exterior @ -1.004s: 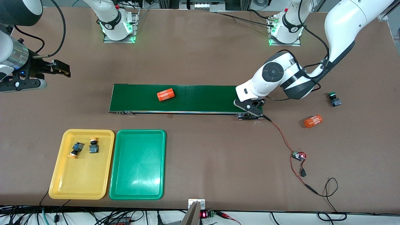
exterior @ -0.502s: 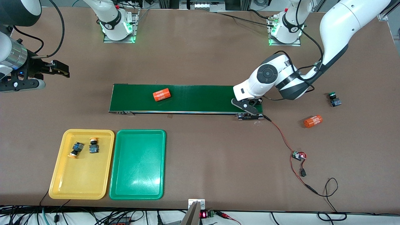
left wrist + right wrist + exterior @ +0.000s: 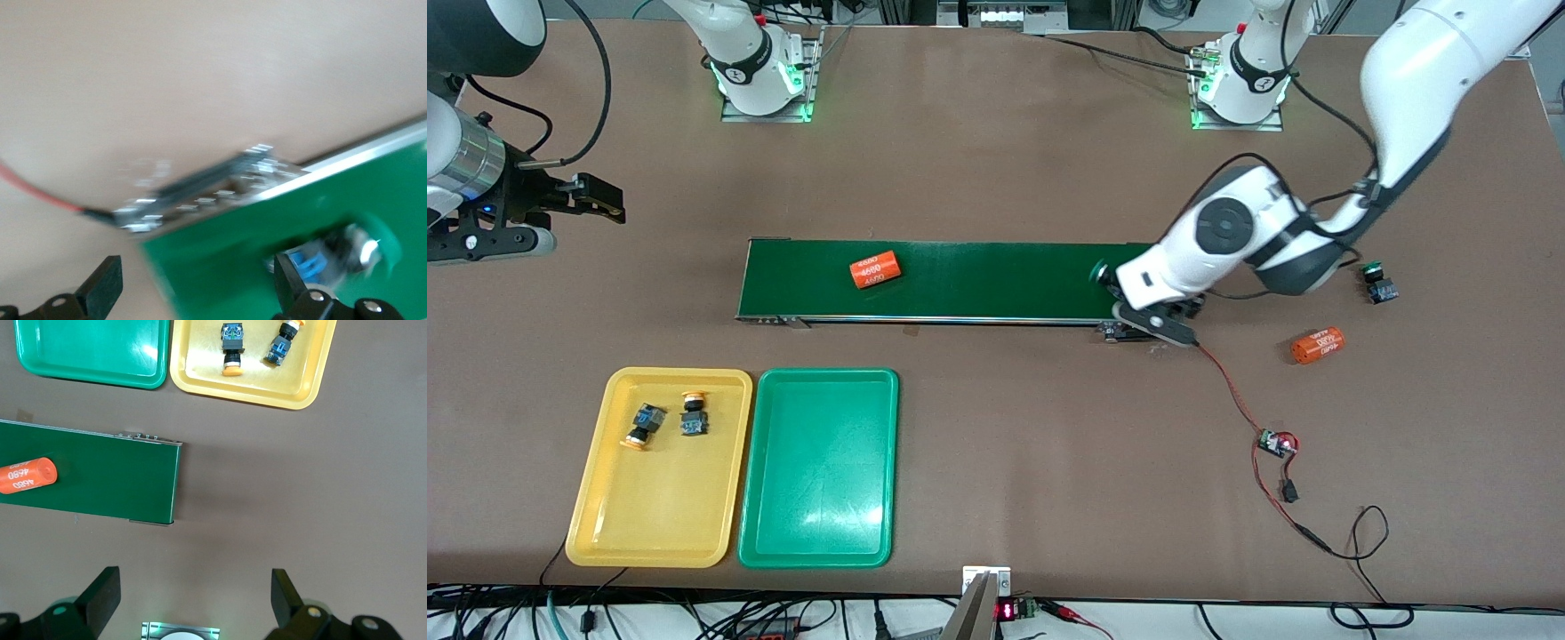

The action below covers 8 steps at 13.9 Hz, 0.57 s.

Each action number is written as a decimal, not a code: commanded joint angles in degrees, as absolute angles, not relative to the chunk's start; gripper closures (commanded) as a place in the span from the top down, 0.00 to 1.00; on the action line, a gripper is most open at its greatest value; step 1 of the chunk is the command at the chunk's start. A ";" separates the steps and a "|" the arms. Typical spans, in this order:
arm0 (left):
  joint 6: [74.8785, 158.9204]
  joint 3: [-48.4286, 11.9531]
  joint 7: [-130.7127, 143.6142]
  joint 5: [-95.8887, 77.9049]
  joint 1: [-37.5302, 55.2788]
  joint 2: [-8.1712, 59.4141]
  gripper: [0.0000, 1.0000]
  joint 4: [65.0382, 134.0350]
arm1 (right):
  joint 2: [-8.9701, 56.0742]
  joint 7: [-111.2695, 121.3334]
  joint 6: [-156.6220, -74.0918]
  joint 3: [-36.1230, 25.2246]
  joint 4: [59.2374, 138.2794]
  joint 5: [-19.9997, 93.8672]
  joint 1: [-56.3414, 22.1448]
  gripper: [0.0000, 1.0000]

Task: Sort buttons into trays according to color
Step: 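Place the green-cap button on the belt with the left gripper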

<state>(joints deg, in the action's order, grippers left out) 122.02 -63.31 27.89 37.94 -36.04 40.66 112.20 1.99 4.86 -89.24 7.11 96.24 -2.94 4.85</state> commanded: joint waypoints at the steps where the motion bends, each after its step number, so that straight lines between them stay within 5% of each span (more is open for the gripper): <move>1: 117.79 -67.39 28.47 38.85 -44.63 39.90 1.00 112.41 | 1.67 4.31 -89.91 7.21 96.94 -2.81 4.83 1.00; 3: 110.33 -70.66 32.05 38.93 -45.26 39.82 1.00 111.80 | 1.93 4.31 -89.91 7.21 96.94 -2.81 5.01 1.00; 8: 106.79 -70.14 31.99 39.02 -53.33 40.17 1.00 108.55 | 2.02 4.48 -89.91 7.21 96.86 -2.81 5.01 1.00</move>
